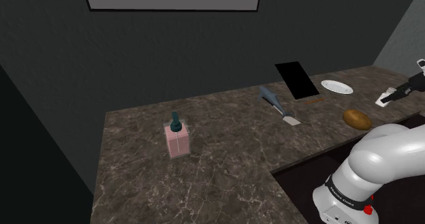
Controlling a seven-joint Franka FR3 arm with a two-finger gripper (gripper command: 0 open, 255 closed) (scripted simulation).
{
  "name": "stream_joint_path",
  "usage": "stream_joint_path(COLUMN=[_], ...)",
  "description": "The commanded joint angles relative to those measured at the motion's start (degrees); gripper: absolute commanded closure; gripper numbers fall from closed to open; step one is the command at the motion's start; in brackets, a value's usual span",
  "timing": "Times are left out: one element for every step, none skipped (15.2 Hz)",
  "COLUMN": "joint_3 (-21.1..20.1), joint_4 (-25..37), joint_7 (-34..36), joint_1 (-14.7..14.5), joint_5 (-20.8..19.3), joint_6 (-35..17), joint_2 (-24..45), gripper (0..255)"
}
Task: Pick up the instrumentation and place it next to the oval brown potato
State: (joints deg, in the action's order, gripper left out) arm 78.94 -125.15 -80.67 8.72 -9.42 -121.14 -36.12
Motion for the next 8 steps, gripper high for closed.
stream_joint_path(joint_3=[1.3, 2.0, 2.6, 3.3, 4.1, 4.8, 5.5, 6.3], joint_4=[-0.9, -1.3, -1.7, -2.1, -2.5, -2.9, -3.2, -3.5], joint_7=[-0.4, -0.6, -0.8, -1.0, -1.2, -1.4, -1.5, -1.7], joint_1=[-0.7, -1.1, -1.5, -1.9, -2.3, -2.8, -3.3, -3.8], joint_5=[-0.3, -0.4, -0.5, -0.6, -0.8, -0.9, -1.1, -1.2], joint_6=[-1.4, -2.1, -2.8, -3.4, -4.1, -4.8, -5.4, -6.1], joint_2=[0.0, 0.0, 0.1, 0.1, 0.1, 0.1, 0.1, 0.1], gripper=[255, 255, 255, 255, 255, 255, 255, 255])
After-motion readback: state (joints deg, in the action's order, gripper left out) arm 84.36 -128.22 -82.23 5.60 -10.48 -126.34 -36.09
